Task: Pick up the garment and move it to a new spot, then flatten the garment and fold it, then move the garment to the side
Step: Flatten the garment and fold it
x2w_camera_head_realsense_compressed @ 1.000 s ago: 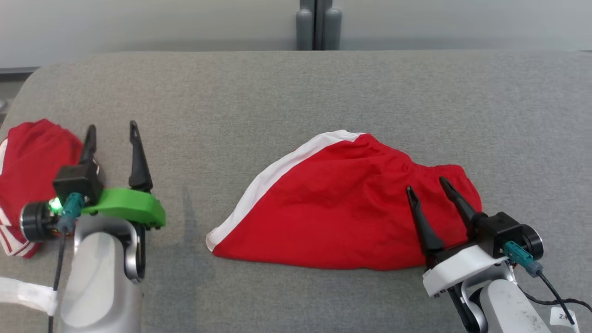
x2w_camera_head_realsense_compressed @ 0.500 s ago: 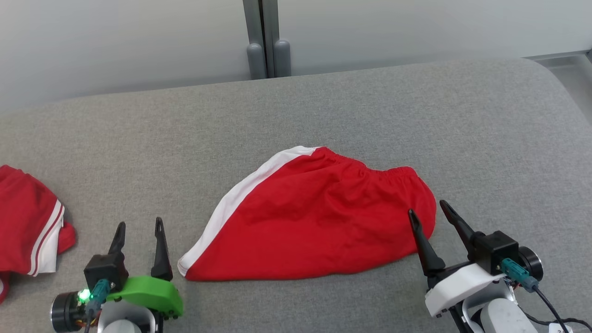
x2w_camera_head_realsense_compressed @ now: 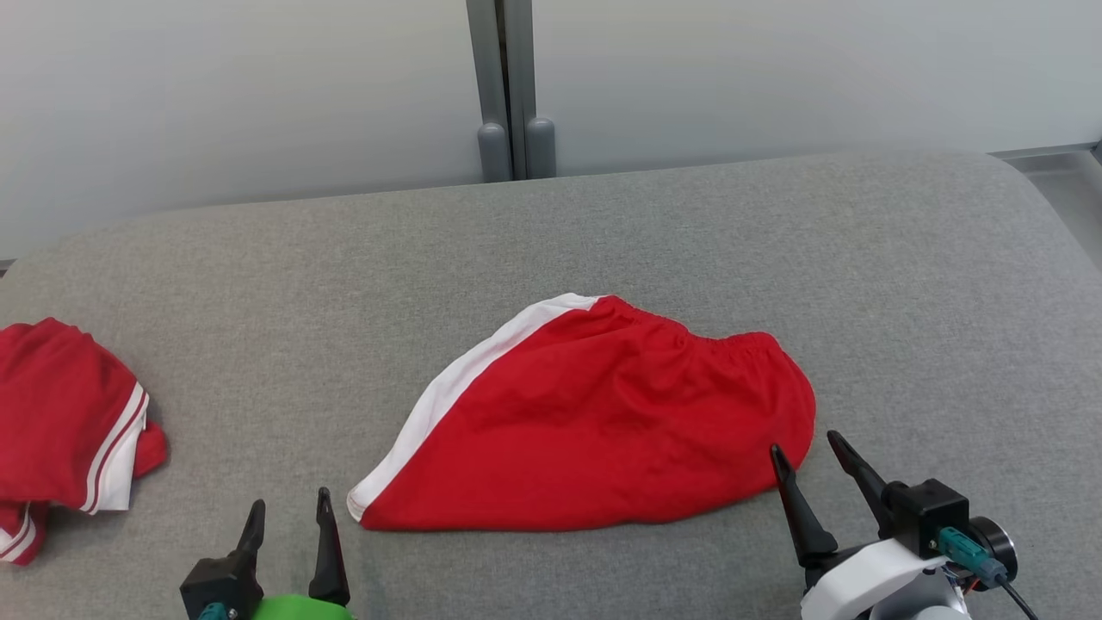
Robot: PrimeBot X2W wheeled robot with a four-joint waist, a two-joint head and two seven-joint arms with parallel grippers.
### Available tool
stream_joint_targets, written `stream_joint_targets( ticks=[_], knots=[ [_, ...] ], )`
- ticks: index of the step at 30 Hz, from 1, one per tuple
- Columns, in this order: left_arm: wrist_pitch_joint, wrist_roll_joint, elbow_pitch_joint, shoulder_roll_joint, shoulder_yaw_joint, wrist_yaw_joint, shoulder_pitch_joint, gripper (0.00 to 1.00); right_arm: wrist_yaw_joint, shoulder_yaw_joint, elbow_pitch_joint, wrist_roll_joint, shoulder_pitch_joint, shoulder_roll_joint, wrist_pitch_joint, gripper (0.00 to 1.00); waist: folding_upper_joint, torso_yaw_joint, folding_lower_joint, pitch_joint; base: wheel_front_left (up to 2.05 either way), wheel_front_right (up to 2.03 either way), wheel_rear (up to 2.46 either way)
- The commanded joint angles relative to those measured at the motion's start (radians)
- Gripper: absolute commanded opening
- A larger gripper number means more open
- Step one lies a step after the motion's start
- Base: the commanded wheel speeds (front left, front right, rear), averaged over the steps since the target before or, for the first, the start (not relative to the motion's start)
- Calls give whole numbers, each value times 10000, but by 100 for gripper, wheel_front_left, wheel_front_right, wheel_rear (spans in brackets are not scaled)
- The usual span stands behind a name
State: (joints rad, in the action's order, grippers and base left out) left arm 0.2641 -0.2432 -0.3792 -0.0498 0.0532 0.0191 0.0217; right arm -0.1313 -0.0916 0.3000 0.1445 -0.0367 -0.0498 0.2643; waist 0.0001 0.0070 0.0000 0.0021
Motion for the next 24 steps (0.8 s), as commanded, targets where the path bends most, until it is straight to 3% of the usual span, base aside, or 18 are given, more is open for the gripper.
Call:
stream_joint_targets(
  ticks=[1,9,14,24],
  knots=[
    [5,-20,53,-22,81,-93,144,100,10,28,30,19,74,-31,1,100,-1,27,0,11,0,0,0],
    [5,318,430,-21,561,-35,-275,100,10,-310,389,-224,-674,-92,1,100,-1,396,0,442,0,0,0],
    [5,390,798,-24,1020,323,-665,100,10,-1151,1004,-39,-2192,-560,-1,100,-1,866,0,1127,0,0,0],
    [7,-302,382,-22,1779,255,-1464,100,10,-2972,3935,855,-6131,-1325,-220,100,-1,1740,0,1944,0,0,0]
  ],
)
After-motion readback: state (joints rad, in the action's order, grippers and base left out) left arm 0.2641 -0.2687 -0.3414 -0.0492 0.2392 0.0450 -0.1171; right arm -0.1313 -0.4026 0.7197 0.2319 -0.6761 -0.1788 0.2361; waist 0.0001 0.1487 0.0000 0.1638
